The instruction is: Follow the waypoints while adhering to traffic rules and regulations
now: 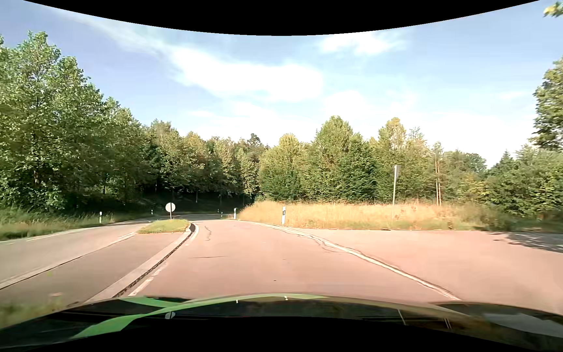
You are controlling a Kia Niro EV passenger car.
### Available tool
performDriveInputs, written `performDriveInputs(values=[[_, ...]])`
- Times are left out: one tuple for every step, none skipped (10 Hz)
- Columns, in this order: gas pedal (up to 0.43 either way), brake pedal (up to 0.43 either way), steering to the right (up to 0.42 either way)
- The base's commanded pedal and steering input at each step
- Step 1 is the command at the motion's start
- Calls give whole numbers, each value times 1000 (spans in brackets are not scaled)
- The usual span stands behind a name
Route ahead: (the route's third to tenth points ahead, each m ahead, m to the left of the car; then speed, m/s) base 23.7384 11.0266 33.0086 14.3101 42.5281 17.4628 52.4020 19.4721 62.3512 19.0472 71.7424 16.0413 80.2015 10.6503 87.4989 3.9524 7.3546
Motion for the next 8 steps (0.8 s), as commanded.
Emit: performDriveInputs(values=[[240,0,-156],[240,0,-153],[240,0,-146],[228,0,-135],[228,0,-126],[209,0,-121],[197,0,-113],[189,0,-103]])
